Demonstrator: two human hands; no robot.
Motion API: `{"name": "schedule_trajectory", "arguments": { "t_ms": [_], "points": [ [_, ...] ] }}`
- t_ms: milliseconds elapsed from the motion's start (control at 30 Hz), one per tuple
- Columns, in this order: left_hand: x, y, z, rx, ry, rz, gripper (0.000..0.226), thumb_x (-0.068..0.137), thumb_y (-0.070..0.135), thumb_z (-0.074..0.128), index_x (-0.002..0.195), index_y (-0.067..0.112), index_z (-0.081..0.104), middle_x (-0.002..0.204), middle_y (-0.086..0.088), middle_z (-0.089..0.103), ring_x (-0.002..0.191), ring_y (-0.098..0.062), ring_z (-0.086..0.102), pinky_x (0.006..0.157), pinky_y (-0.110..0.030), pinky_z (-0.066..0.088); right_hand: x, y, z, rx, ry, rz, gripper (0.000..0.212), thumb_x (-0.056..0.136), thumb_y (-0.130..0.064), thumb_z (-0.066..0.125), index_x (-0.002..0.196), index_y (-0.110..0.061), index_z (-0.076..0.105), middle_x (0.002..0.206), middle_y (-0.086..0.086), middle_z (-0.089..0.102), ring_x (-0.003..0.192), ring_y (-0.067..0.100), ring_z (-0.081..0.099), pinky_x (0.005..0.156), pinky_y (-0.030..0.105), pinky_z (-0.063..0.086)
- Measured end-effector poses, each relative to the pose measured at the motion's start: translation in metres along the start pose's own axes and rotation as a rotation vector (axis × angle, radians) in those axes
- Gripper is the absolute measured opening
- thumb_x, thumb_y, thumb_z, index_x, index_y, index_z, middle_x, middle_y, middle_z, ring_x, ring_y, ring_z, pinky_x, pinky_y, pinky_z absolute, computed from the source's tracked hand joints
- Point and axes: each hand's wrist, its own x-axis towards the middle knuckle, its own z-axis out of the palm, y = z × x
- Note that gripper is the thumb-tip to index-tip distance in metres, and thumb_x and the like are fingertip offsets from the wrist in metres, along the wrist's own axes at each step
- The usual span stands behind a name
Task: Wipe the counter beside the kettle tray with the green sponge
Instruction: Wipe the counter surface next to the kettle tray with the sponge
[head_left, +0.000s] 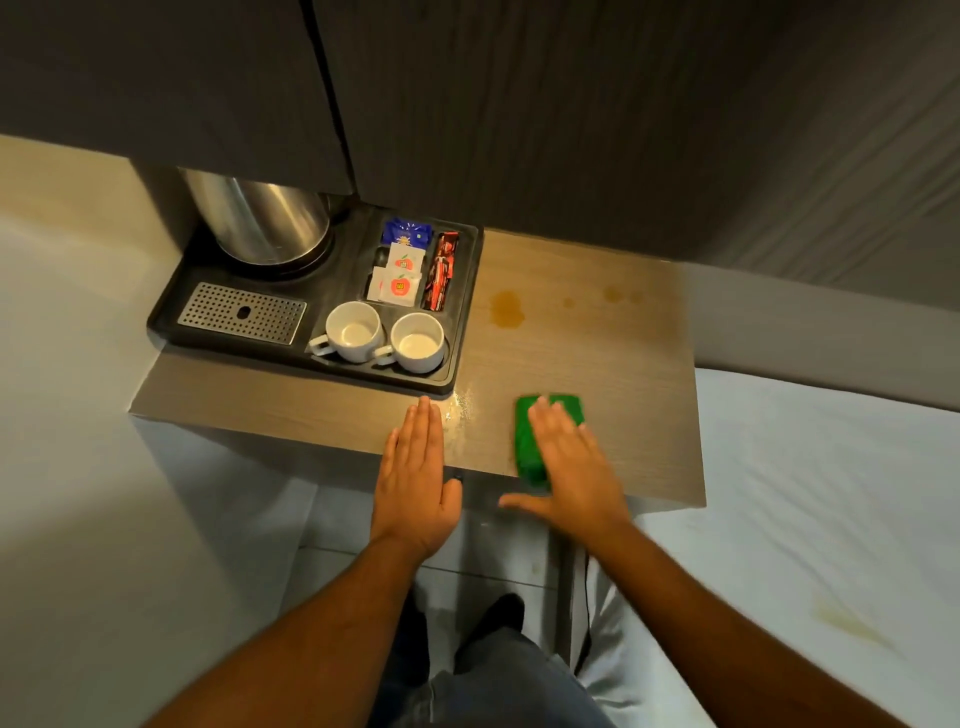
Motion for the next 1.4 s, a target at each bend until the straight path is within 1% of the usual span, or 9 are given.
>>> {"name": "schedule_trajectory", "arguments": {
  "t_ms": [133,267,500,700,800,967,1167,1300,1400],
  "points": [
    [0.003,-0.006,-0.005,-0.026,0.037,-0.080,0.098,0.088,0.031,0.036,0.173,0.009,-0.007,0.184,-0.009,-0.011,0.171,-0.022,-0.011,0.139,-0.047,-0.001,0.052,-0.010,-0.021,-0.014,-0.124,0.087,0.170,0.057,-0.085,0.083,0.169,-0.014,-0.023,0.178,0.008,-0.025,0.166,0.029,-0.020,0.136,0.055,0.002],
    [0.002,0.001,-0.004,-0.139,0.108,-0.122,0.084,0.098,0.027,0.031,0.174,0.007,0.003,0.184,-0.009,-0.002,0.171,-0.022,-0.002,0.139,-0.046,0.000,0.043,-0.052,-0.008,0.050,-0.125,-0.010,0.170,0.058,-0.084,0.084,0.169,-0.012,-0.022,0.178,0.010,-0.027,0.165,0.030,-0.023,0.134,0.052,-0.007],
    [0.008,0.007,-0.003,-0.200,0.172,-0.216,0.070,0.111,0.041,0.015,0.174,0.009,0.009,0.184,-0.007,0.007,0.171,-0.021,0.006,0.139,-0.046,0.006,0.010,-0.106,0.020,0.023,-0.141,-0.133,0.157,0.068,-0.067,0.090,0.171,-0.011,-0.014,0.179,0.011,-0.023,0.166,0.029,-0.020,0.136,0.051,-0.003],
    [0.013,0.010,-0.002,-0.153,0.166,-0.170,0.074,0.109,0.044,0.010,0.174,0.009,0.014,0.184,-0.008,0.012,0.170,-0.021,0.009,0.139,-0.047,0.006,0.044,-0.080,-0.020,0.155,-0.280,-0.185,0.126,0.088,-0.059,0.071,0.172,-0.018,-0.015,0.180,0.002,-0.023,0.166,0.021,-0.022,0.135,0.051,-0.006],
    [0.014,0.011,-0.001,-0.125,0.132,-0.081,0.070,0.111,0.040,0.016,0.174,0.011,0.010,0.184,-0.007,0.010,0.170,-0.018,0.003,0.139,-0.046,0.005,0.023,-0.060,-0.020,0.197,-0.277,-0.136,0.099,0.101,-0.056,0.045,0.172,-0.023,-0.016,0.179,-0.002,-0.024,0.165,0.016,-0.022,0.135,0.055,-0.003],
    [0.013,0.008,0.008,0.116,-0.086,-0.027,0.099,0.095,0.044,0.035,0.171,0.012,-0.019,0.182,-0.010,-0.022,0.169,-0.028,-0.020,0.137,-0.057,-0.005,0.017,-0.036,-0.023,0.184,-0.158,0.005,0.086,0.100,-0.064,0.013,0.172,-0.024,-0.012,0.179,-0.003,-0.020,0.165,0.017,-0.018,0.134,0.051,-0.007],
    [0.018,0.005,0.003,0.134,-0.234,-0.008,0.118,0.090,0.051,0.054,0.169,0.014,-0.025,0.178,-0.011,-0.034,0.164,-0.031,-0.031,0.135,-0.058,-0.011,0.153,-0.007,-0.072,0.159,-0.087,0.207,0.074,0.111,-0.049,0.020,0.173,-0.016,-0.005,0.182,0.006,-0.010,0.168,0.024,-0.008,0.136,0.053,0.002],
    [0.018,0.006,0.000,0.158,-0.241,-0.039,0.116,0.093,0.047,0.055,0.169,0.013,-0.026,0.176,-0.010,-0.037,0.164,-0.031,-0.032,0.136,-0.057,-0.011,0.190,-0.032,-0.078,0.115,-0.055,0.147,0.073,0.112,-0.043,0.027,0.173,-0.015,-0.002,0.182,0.008,-0.007,0.168,0.026,-0.006,0.136,0.053,0.003],
    [0.012,0.006,0.001,0.149,-0.196,-0.033,0.112,0.092,0.044,0.051,0.170,0.012,-0.022,0.179,-0.011,-0.030,0.166,-0.029,-0.027,0.137,-0.055,-0.007,0.144,-0.043,-0.061,0.084,-0.097,0.004,0.077,0.109,-0.042,0.031,0.173,-0.017,-0.002,0.182,0.007,-0.008,0.168,0.026,-0.007,0.136,0.053,0.004]
  ]
}}
